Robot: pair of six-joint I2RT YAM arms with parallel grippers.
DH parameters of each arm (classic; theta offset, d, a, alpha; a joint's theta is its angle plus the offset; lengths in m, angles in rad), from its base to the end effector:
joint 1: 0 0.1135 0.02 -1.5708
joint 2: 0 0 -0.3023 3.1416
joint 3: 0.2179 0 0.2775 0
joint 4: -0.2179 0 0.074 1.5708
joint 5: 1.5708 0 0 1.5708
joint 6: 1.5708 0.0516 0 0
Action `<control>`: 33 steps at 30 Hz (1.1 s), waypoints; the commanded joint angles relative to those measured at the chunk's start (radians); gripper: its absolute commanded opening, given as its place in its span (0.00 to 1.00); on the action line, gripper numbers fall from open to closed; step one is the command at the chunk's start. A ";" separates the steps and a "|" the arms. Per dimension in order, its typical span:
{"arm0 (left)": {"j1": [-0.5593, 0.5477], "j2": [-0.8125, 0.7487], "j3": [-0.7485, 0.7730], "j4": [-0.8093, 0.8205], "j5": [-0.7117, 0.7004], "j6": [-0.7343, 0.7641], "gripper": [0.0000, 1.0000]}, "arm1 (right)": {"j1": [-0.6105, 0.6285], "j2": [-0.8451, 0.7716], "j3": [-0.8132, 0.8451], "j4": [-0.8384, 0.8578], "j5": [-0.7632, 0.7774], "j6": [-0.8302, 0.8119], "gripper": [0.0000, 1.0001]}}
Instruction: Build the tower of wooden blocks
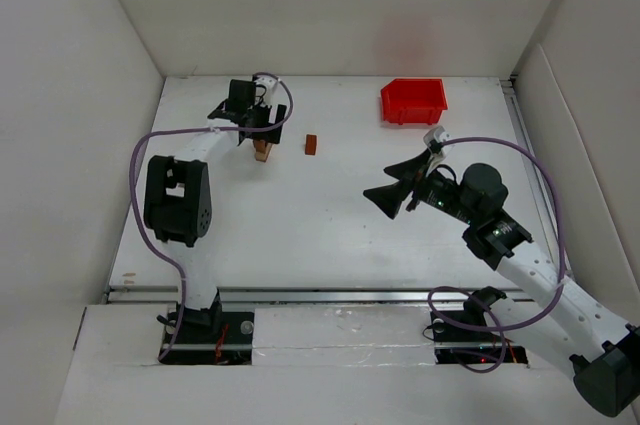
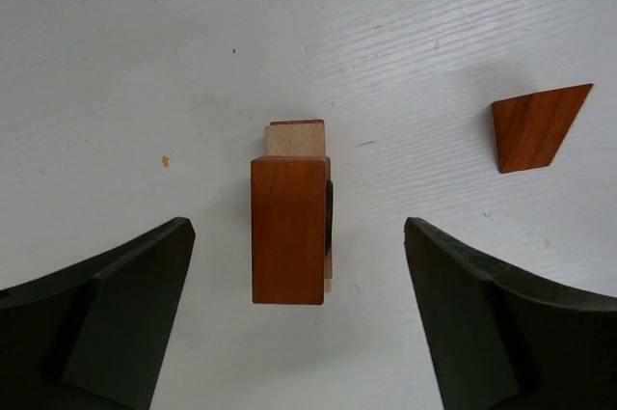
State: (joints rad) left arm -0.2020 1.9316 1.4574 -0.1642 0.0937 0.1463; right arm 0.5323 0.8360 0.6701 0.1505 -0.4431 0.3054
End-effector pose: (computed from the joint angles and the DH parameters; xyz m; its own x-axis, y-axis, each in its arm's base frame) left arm 0.4848 -0.1042 0.2513 -0.5377 0.2583 -0.8026 0.3556 0.9326 0.0619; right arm 0.1741 0.1282 0.3504 -0.2616 0.1612 -0.9516 -0.7856 0.5373 0.3069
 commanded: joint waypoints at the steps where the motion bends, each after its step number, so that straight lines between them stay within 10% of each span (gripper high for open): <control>1: -0.002 -0.141 0.049 0.022 0.049 -0.019 0.91 | 0.011 0.002 -0.003 0.064 0.003 -0.015 1.00; 11: -0.002 -0.296 0.190 -0.052 0.195 -0.220 0.99 | 0.011 0.028 0.033 -0.057 0.282 -0.002 1.00; 18: 0.046 -0.427 0.086 0.131 0.544 -0.393 0.93 | 0.021 0.066 0.019 -0.046 0.389 0.032 1.00; 27: 0.046 -0.609 0.052 -0.172 -0.049 -0.517 0.99 | 0.166 0.575 0.334 -0.147 0.673 0.101 1.00; 33: 0.046 -0.761 -0.155 -0.160 -0.138 -0.505 0.99 | 0.176 1.154 0.969 -0.472 0.794 0.098 1.00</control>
State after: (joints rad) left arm -0.1589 1.2163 1.3396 -0.3378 0.0681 -0.3416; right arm 0.7010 1.8523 1.4532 -0.1287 0.2390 0.3981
